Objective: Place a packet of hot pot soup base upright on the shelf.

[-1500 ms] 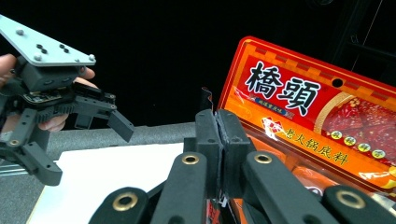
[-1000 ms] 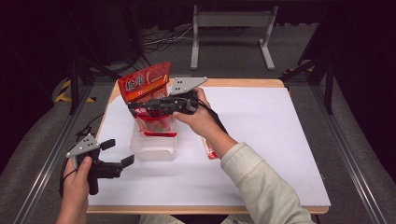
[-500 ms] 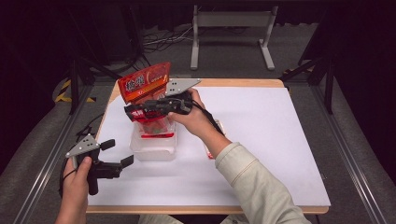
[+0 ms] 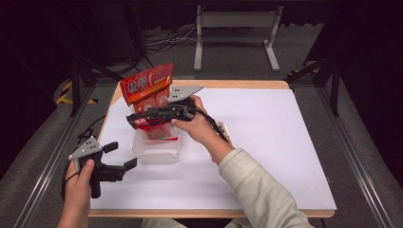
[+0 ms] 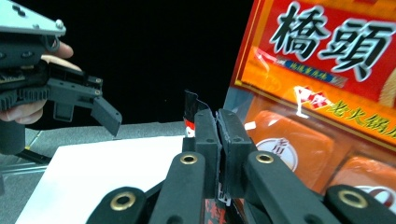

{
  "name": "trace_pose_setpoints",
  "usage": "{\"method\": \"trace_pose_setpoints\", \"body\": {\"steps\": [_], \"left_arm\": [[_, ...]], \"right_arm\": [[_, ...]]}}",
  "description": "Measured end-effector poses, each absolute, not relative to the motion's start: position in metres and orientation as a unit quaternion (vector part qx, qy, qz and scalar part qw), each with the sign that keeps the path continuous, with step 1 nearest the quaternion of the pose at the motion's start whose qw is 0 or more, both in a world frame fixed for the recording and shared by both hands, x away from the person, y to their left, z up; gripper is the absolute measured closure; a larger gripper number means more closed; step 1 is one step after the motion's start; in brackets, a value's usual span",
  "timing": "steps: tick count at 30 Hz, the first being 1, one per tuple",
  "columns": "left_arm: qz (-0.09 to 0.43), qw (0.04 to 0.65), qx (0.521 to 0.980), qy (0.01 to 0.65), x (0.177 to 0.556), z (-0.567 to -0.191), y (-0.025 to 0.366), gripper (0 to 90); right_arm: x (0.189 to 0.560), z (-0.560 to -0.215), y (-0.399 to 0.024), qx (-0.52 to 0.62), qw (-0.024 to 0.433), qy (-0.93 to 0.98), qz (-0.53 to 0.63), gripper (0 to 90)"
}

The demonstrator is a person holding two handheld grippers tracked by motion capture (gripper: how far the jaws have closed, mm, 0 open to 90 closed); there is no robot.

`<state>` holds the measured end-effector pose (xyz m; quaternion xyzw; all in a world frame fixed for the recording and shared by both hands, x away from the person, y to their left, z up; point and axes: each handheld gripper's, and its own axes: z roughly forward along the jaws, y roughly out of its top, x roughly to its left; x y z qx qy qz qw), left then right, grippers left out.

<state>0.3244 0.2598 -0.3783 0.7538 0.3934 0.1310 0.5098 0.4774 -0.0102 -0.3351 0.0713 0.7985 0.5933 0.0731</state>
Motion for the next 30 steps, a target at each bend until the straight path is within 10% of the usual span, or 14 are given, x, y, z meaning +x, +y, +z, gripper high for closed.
{"method": "trace_pose_setpoints", "body": {"steps": [30], "left_arm": [[0.131, 0.506, 0.757, 0.391, 0.329, -0.38, 0.255, 1.3]], "right_arm": [[0.471, -0.362, -0.046, 0.116, 0.071, 0.822, 0.552, 80.5]]}}
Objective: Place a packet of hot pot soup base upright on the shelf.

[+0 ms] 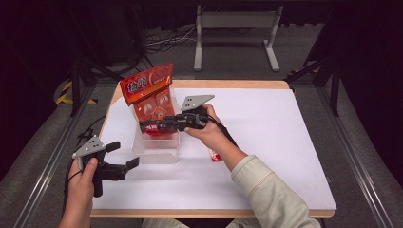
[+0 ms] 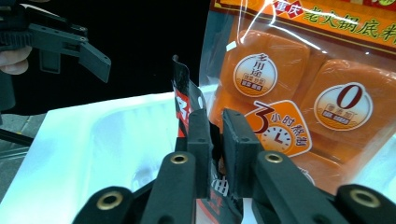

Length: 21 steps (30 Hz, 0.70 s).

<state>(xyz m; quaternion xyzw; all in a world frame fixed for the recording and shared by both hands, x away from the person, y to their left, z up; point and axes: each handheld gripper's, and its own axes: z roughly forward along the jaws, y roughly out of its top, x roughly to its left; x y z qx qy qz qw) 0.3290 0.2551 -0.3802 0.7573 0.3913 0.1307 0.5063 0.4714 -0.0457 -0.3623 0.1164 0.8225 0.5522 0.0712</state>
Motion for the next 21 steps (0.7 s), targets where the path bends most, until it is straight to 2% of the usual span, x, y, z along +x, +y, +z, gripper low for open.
{"method": "trace_pose_setpoints", "body": {"steps": [7, 16, 21], "left_arm": [[0.127, 0.507, 0.756, 0.394, 0.33, -0.382, 0.255, 1.3], [0.125, 0.504, 0.762, 0.386, 0.332, -0.381, 0.251, 1.3], [0.124, 0.505, 0.762, 0.387, 0.334, -0.381, 0.251, 1.3]], "right_arm": [[0.471, -0.361, -0.046, 0.119, 0.067, 0.818, 0.558, 71.1], [0.469, -0.349, -0.059, 0.132, 0.081, 0.799, 0.581, 46.2], [0.468, -0.344, -0.068, 0.142, 0.083, 0.799, 0.579, 40.1]]}}
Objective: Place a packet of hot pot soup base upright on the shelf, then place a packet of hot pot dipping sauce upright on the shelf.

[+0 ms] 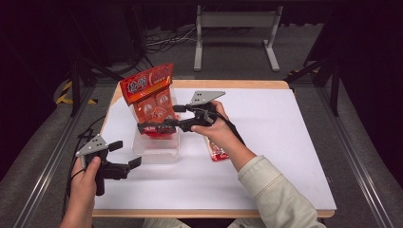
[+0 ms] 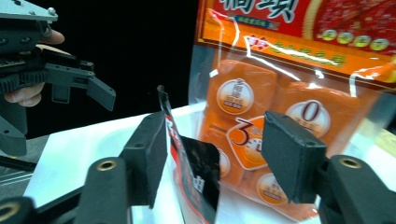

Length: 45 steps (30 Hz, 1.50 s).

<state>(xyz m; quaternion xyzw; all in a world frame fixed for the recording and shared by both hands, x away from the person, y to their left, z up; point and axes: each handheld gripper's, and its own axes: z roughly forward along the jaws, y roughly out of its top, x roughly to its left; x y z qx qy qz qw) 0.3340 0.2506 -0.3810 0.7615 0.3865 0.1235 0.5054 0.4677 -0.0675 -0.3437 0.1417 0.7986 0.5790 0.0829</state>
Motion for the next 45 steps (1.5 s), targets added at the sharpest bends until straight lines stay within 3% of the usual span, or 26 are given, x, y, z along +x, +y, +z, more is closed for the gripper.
{"method": "trace_pose_setpoints", "body": {"steps": [5, 20, 28, 34, 39, 40, 45], "left_arm": [[0.125, 0.507, 0.761, 0.385, 0.337, -0.38, 0.249, 1.4], [0.127, 0.506, 0.761, 0.384, 0.337, -0.379, 0.248, 1.4], [0.128, 0.504, 0.762, 0.386, 0.337, -0.379, 0.249, 1.3], [0.127, 0.505, 0.76, 0.388, 0.337, -0.38, 0.25, 1.4], [0.127, 0.505, 0.76, 0.388, 0.337, -0.38, 0.25, 1.4], [0.127, 0.505, 0.76, 0.388, 0.337, -0.38, 0.25, 1.4], [0.127, 0.506, 0.759, 0.39, 0.337, -0.38, 0.25, 1.4]], "right_arm": [[0.467, -0.337, -0.081, 0.153, 0.092, 0.799, 0.574, 36.0], [0.47, -0.322, -0.127, 0.16, 0.121, 0.807, 0.555, 34.5], [0.478, -0.322, -0.147, 0.186, 0.124, 0.805, 0.55, 21.9], [0.483, -0.324, -0.159, 0.2, 0.131, 0.804, 0.544, 4.7], [0.488, -0.325, -0.17, 0.229, 0.13, 0.799, 0.541, 5.4], [0.489, -0.325, -0.175, 0.23, 0.134, 0.799, 0.539, 11.1], [0.492, -0.326, -0.183, 0.239, 0.143, 0.8, 0.531, 17.1]]}}
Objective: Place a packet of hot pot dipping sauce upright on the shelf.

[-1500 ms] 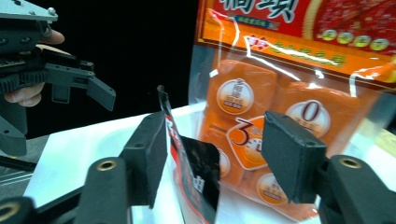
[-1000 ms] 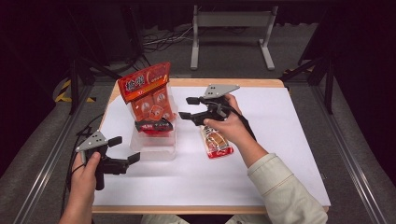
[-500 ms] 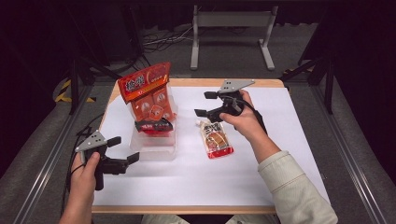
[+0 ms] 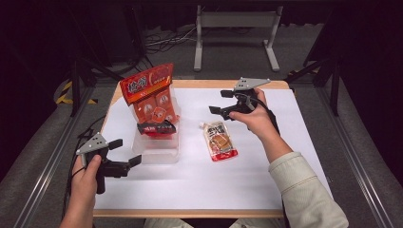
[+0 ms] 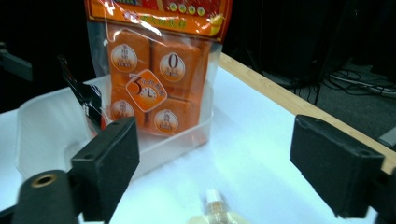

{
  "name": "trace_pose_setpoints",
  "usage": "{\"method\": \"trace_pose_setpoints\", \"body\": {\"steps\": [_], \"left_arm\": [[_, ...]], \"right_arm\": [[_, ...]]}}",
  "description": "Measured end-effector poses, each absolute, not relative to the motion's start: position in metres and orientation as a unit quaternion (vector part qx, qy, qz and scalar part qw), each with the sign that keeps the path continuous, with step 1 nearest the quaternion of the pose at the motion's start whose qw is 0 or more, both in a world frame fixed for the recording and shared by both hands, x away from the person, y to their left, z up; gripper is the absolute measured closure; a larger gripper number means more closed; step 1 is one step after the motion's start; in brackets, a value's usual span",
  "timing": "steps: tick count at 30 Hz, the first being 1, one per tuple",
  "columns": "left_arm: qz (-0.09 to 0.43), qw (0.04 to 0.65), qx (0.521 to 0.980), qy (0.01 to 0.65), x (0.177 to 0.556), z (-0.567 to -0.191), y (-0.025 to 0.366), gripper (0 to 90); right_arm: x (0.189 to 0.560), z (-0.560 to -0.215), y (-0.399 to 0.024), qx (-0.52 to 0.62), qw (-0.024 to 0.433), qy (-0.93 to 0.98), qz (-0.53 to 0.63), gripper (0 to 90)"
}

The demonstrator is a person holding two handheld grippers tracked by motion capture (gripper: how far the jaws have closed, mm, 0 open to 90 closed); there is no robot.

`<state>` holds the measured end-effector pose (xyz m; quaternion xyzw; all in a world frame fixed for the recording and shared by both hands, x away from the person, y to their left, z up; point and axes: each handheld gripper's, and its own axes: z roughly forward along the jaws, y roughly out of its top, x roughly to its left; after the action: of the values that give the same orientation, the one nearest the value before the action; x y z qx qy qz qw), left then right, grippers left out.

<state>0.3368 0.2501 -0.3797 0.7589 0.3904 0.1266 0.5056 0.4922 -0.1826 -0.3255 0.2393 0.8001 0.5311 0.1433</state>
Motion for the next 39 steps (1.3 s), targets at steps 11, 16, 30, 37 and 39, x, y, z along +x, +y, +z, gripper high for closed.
{"method": "trace_pose_setpoints", "body": {"steps": [11, 16, 30, 37, 39], "left_arm": [[0.127, 0.504, 0.76, 0.39, 0.337, -0.38, 0.25, 1.3], [0.126, 0.504, 0.761, 0.389, 0.337, -0.38, 0.251, 1.4], [0.126, 0.504, 0.761, 0.389, 0.337, -0.381, 0.25, 1.4], [0.126, 0.504, 0.761, 0.389, 0.337, -0.381, 0.25, 1.4], [0.127, 0.504, 0.761, 0.388, 0.337, -0.381, 0.25, 1.4]], "right_arm": [[0.504, -0.344, -0.189, 0.258, 0.136, 0.823, 0.487, 34.8], [0.509, -0.357, -0.188, 0.266, 0.125, 0.828, 0.477, 35.8], [0.518, -0.392, -0.184, 0.294, 0.116, 0.844, 0.432, 36.0], [0.523, -0.405, -0.183, 0.311, 0.115, 0.846, 0.417, 35.3], [0.525, -0.41, -0.184, 0.317, 0.112, 0.843, 0.419, 35.4]]}}
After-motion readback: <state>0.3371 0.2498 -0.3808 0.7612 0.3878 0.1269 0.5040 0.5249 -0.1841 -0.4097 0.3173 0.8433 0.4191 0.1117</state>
